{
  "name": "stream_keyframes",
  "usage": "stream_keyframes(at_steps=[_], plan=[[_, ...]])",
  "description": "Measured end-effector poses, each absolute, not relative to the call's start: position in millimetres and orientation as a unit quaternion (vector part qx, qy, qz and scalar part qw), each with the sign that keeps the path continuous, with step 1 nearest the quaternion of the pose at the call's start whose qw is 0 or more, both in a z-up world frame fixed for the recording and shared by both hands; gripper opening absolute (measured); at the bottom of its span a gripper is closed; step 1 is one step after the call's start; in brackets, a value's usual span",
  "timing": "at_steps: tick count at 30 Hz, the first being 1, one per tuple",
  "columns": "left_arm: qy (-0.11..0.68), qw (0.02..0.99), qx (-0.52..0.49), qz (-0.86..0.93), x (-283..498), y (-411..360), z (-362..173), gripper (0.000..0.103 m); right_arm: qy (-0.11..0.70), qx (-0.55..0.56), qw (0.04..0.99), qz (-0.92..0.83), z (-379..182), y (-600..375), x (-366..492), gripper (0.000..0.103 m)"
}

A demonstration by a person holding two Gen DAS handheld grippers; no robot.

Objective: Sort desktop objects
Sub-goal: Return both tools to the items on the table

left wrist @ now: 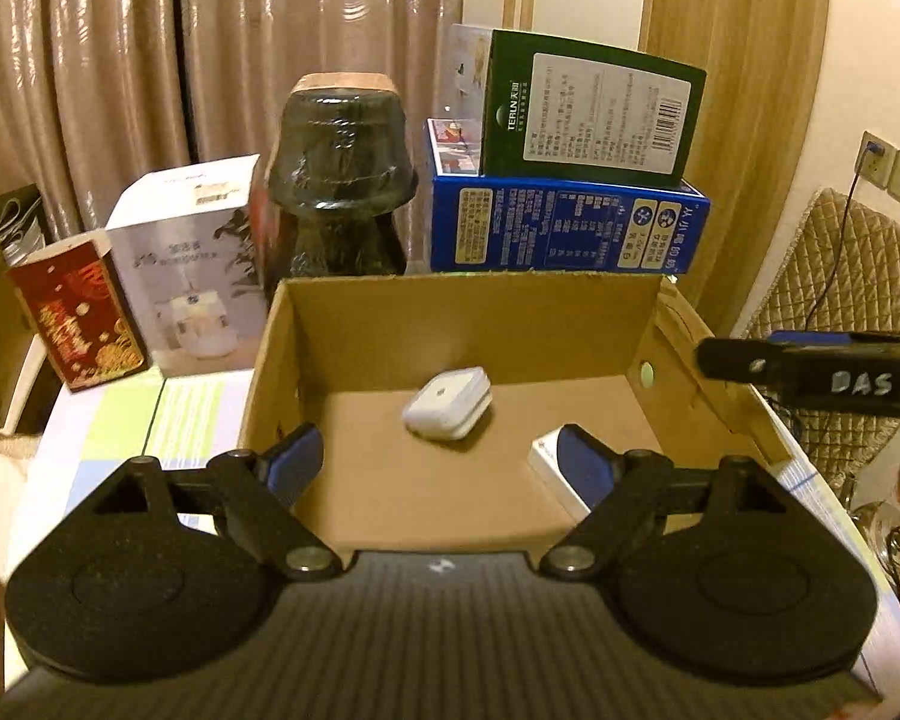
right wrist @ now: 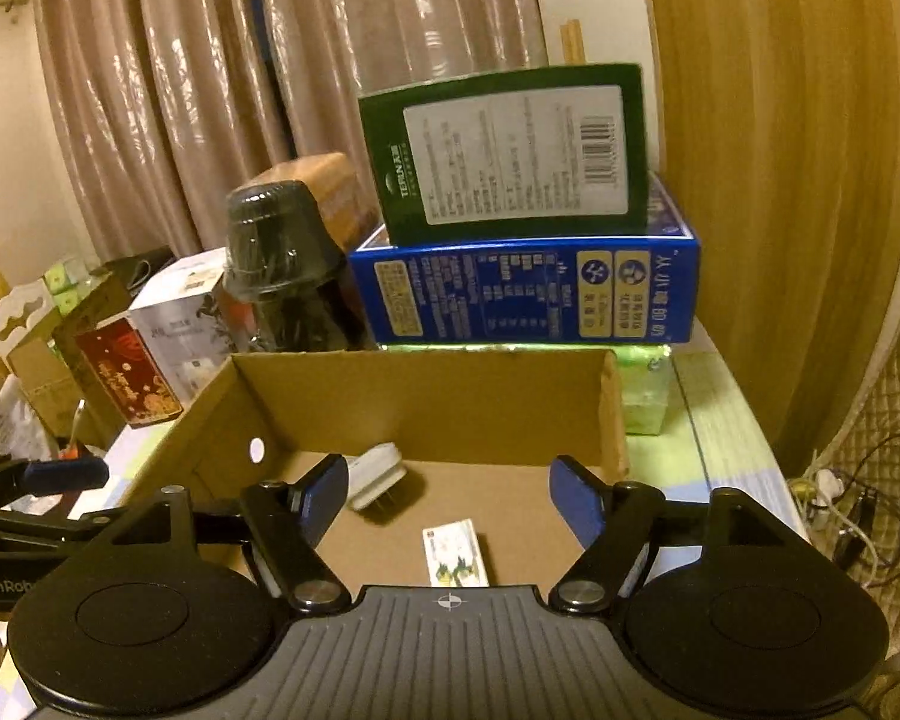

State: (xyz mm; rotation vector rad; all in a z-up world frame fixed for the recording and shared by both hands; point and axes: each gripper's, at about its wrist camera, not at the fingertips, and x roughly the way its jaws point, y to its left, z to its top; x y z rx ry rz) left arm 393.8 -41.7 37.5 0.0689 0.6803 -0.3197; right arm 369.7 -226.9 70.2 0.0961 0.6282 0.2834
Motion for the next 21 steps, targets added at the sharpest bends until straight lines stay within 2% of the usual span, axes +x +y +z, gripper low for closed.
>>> stream_keyframes(at_steps=[12, 17, 21], plan=[[0.347, 0.929, 0.003, -0.128, 274, 12, 48, 0.090, 0.307, 0.022, 0.942, 0.132, 77, -246, 216, 0.095], [0.347, 0.931, 0.015, -0.114, 215, 30, 48, 0.095, 0.320, 0.000, 0.937, 0.139, 65, -244, 150, 0.101], [0.352, 0.929, 0.038, -0.105, 175, 40, 45, 0.097, 0.337, 0.014, 0.932, 0.133, 52, -248, 109, 0.101]])
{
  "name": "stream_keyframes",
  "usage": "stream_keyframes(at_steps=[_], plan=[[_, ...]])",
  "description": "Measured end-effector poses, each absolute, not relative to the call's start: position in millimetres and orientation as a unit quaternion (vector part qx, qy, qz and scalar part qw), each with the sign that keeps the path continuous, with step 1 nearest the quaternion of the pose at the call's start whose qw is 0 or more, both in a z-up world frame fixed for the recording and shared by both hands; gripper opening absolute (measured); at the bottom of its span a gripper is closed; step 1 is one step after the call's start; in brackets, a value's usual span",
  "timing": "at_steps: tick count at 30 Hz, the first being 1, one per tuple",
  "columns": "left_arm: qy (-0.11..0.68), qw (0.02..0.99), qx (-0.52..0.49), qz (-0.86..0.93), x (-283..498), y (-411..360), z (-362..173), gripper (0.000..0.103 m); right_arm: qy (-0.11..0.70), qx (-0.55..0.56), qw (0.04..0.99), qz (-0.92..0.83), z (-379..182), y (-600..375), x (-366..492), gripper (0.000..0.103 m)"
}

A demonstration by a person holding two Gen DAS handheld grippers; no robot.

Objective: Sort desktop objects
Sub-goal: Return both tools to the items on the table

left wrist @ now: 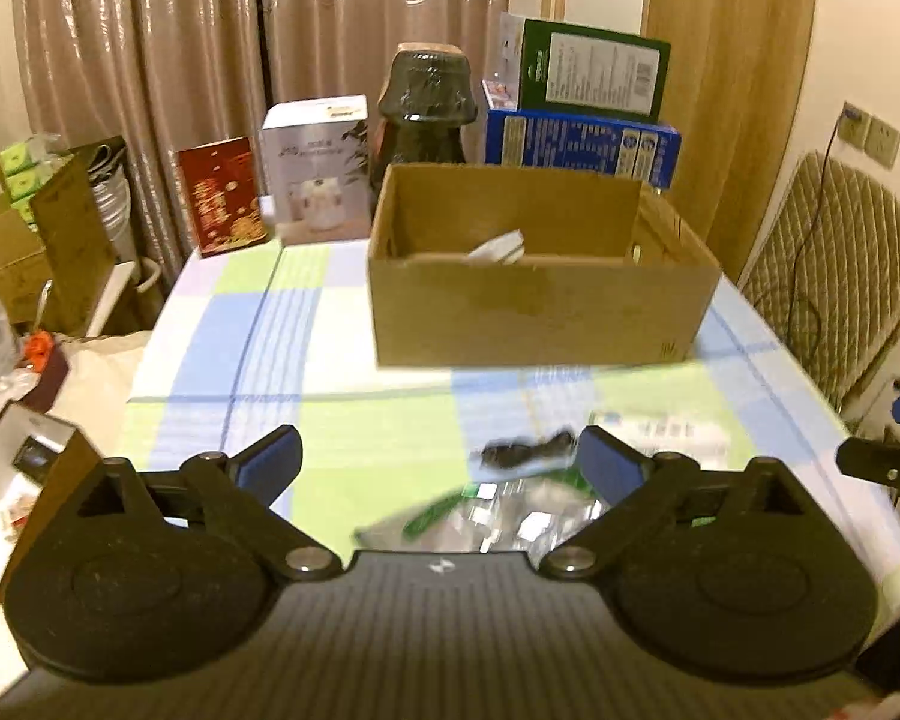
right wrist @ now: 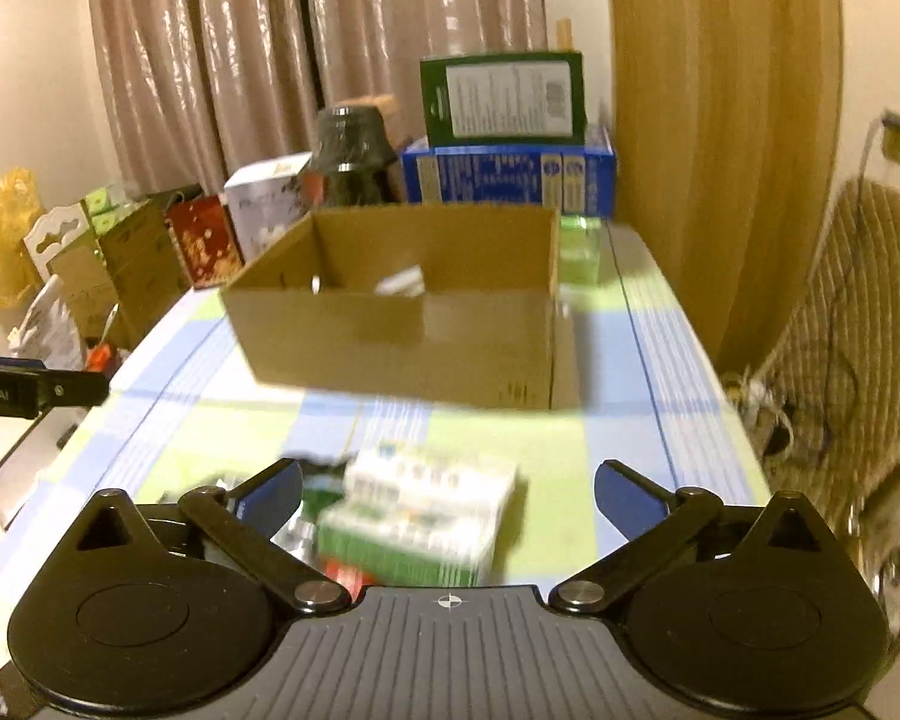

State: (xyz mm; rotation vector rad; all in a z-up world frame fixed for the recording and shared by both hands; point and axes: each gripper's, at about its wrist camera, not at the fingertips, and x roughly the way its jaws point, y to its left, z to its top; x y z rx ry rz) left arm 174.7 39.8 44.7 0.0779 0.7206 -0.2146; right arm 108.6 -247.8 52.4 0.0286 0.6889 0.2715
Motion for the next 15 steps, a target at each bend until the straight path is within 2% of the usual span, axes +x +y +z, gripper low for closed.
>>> stream_keyframes(at_steps=[6, 15], plan=[[0.361, 0.927, 0.037, -0.099, 130, 53, 38, 0.099, 0.363, 0.011, 0.924, 0.120, 34, -253, 64, 0.101], [0.377, 0.922, 0.014, -0.088, 99, 64, 28, 0.099, 0.371, 0.010, 0.922, 0.114, 29, -259, 43, 0.101]])
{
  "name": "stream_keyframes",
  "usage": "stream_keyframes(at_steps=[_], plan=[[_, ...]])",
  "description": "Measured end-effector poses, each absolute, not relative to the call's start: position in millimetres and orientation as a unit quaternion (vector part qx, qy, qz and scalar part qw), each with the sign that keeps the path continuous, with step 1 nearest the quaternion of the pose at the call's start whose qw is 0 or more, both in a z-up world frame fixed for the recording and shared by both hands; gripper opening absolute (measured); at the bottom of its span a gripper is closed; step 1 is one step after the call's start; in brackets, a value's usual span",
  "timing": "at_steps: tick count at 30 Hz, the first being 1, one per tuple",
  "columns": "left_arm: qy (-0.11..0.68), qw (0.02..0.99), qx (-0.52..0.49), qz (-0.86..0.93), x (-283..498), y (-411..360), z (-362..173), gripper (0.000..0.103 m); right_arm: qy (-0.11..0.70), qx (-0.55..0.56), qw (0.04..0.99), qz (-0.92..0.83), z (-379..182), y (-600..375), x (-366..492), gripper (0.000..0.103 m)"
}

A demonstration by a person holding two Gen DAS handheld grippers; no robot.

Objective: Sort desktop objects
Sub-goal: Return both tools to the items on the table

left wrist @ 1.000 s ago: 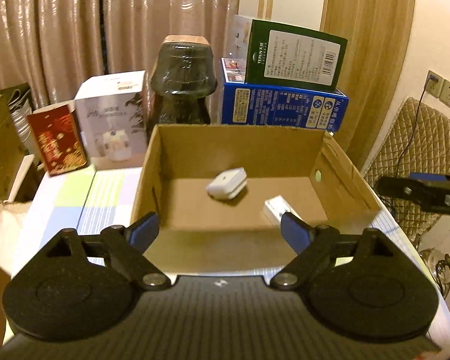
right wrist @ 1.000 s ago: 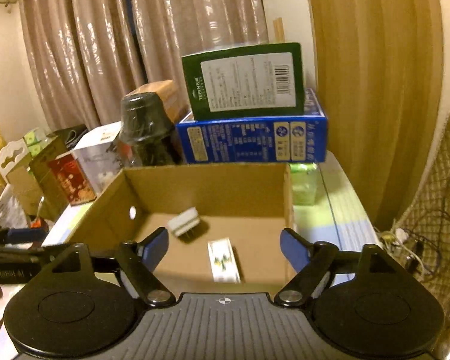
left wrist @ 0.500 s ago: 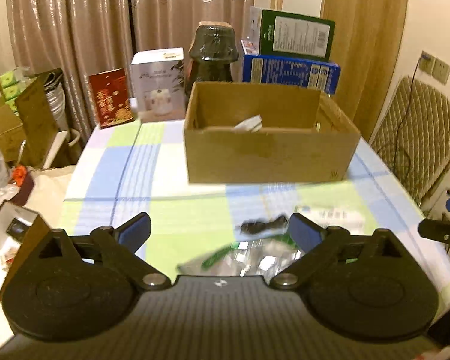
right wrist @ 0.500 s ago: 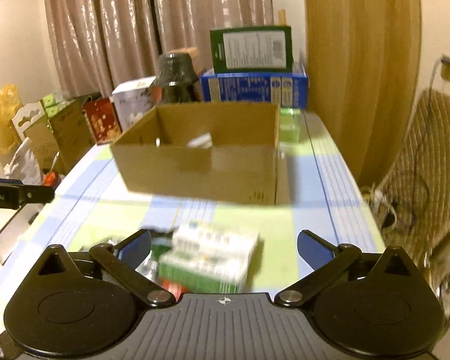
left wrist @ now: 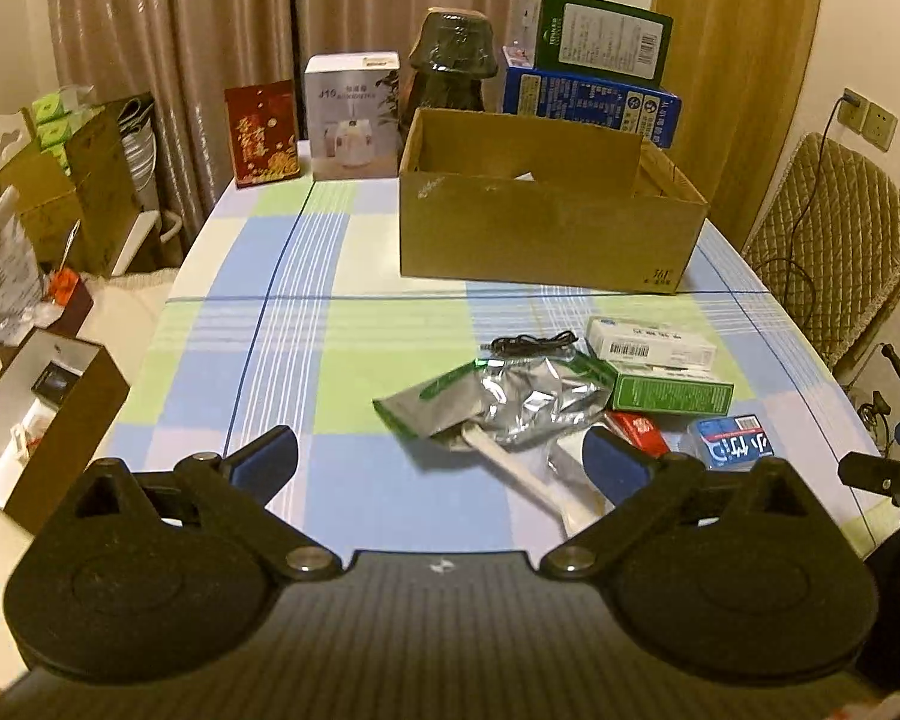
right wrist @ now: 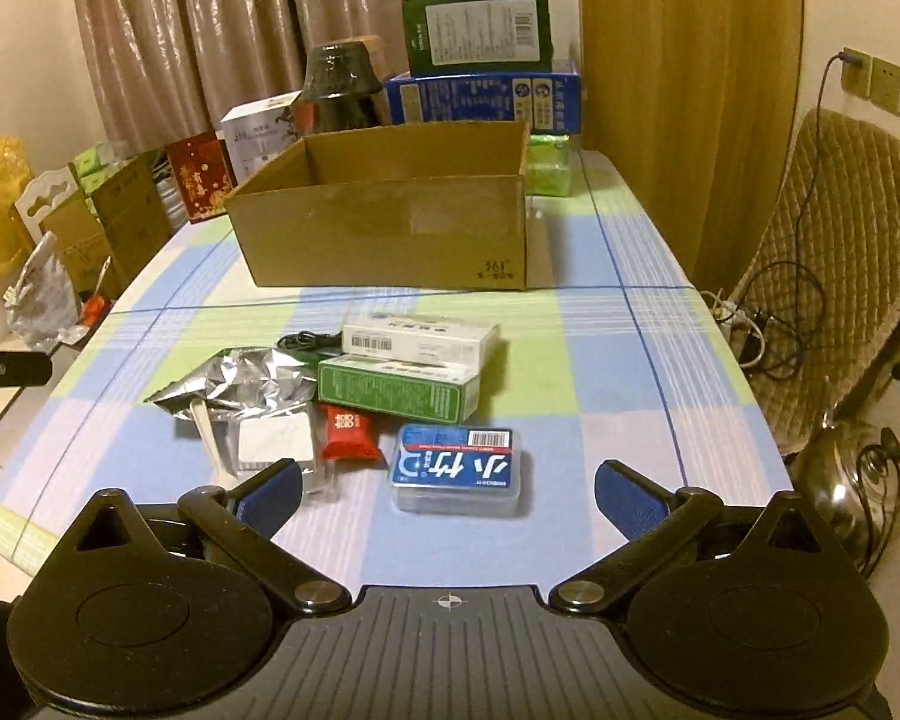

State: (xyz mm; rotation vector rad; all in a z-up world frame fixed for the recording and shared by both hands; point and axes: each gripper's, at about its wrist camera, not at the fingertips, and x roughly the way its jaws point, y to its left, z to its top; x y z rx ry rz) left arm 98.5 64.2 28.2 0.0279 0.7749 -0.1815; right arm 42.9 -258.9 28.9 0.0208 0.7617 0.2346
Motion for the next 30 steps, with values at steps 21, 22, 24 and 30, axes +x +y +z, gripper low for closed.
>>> stream_keyframes(at_steps=[21, 22, 24, 30], plan=[[0.409, 0.909, 0.001, -0.083, 89, 50, -2, 0.098, 0.385, 0.012, 0.916, 0.111, 1, -258, 50, 0.101], [0.410, 0.908, 0.000, -0.084, 90, 49, -4, 0.098, 0.387, 0.011, 0.915, 0.111, -2, -257, 52, 0.101], [0.416, 0.906, -0.001, -0.085, 93, 45, -9, 0.098, 0.390, 0.008, 0.914, 0.110, -9, -255, 57, 0.101], [0.432, 0.897, 0.000, -0.091, 106, 35, -25, 0.097, 0.400, 0.006, 0.910, 0.109, -31, -249, 76, 0.101]])
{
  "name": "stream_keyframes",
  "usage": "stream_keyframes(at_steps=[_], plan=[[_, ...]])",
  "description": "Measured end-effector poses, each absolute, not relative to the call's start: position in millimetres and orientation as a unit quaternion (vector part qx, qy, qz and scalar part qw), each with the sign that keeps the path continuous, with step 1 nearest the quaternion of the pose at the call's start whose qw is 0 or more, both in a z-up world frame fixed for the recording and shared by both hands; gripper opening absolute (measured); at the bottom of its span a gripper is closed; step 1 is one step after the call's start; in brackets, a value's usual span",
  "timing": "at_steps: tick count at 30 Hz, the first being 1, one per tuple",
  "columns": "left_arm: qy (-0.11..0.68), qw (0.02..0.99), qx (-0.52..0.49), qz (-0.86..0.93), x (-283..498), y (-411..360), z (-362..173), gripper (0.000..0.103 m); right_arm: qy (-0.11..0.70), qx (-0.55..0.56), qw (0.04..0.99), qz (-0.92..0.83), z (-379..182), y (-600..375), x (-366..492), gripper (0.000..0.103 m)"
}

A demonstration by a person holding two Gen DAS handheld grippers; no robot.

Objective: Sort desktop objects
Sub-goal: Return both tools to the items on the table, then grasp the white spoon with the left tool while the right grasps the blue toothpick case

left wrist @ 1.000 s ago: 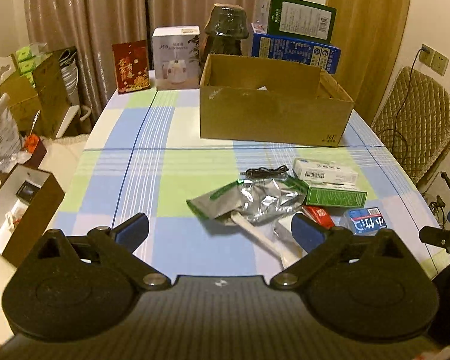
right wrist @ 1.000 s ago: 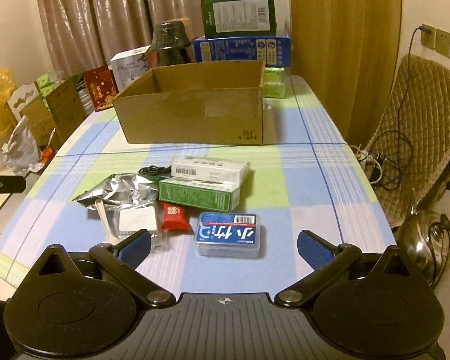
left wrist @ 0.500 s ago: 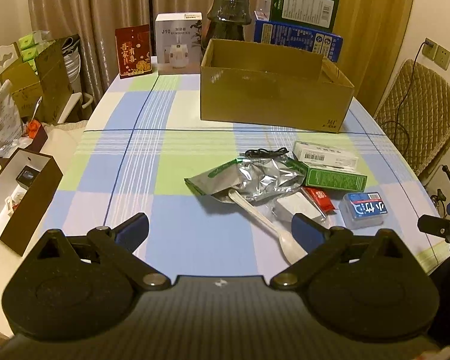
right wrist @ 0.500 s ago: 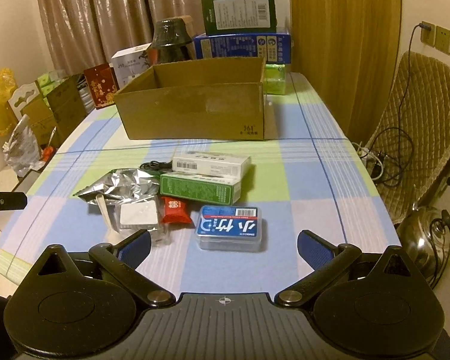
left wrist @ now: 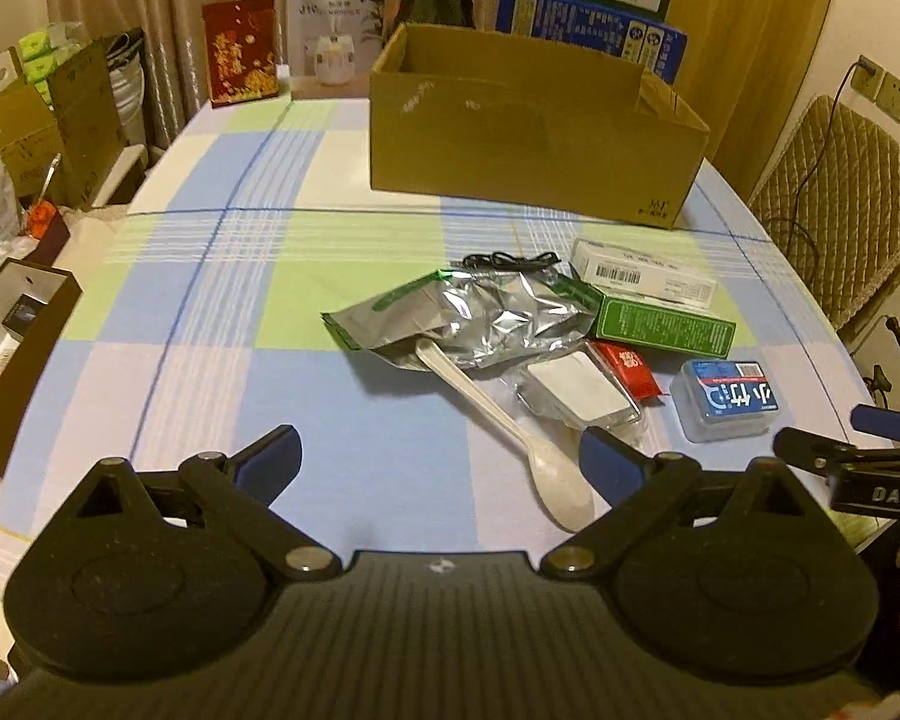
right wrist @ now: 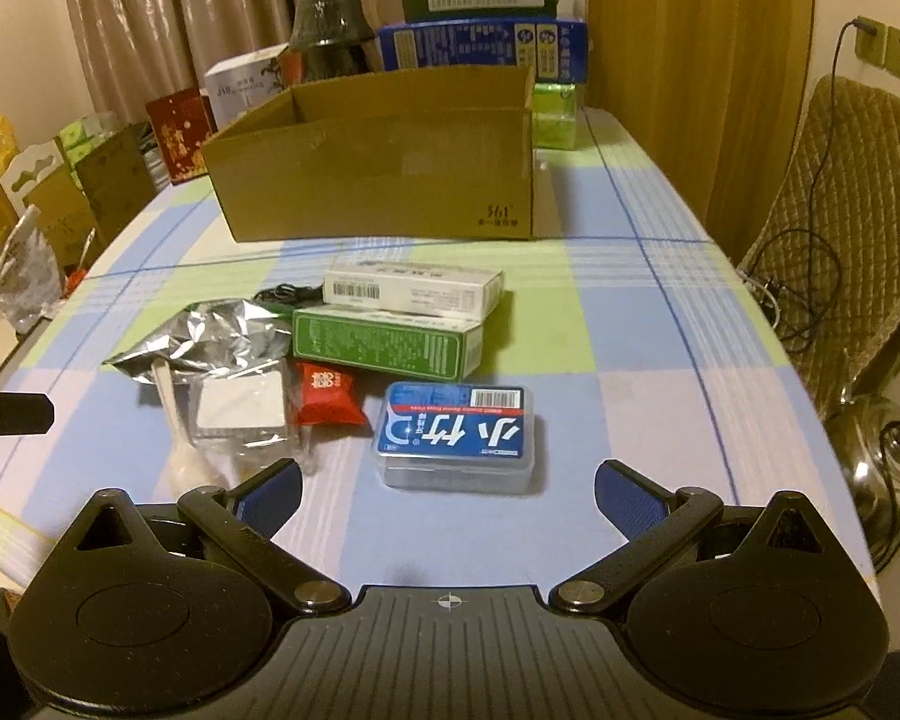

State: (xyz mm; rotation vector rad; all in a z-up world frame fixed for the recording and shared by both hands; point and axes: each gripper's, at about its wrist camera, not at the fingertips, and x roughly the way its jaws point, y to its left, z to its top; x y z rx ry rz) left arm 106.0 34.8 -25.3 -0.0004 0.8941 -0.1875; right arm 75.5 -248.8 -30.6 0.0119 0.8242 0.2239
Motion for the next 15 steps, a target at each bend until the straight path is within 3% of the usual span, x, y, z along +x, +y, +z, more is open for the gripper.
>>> stream_keyframes(at_steps=[9, 15], plan=[[0.460, 0.881, -0.005, -0.111, 130, 18, -55, 0.093, 0.402, -0.017, 0.909, 0.109, -60, -240, 100, 0.101], [0.478, 0.868, -0.018, -0.132, 147, 10, -74, 0.078, 0.397, -0.028, 0.911, 0.111, -68, -238, 111, 0.101]])
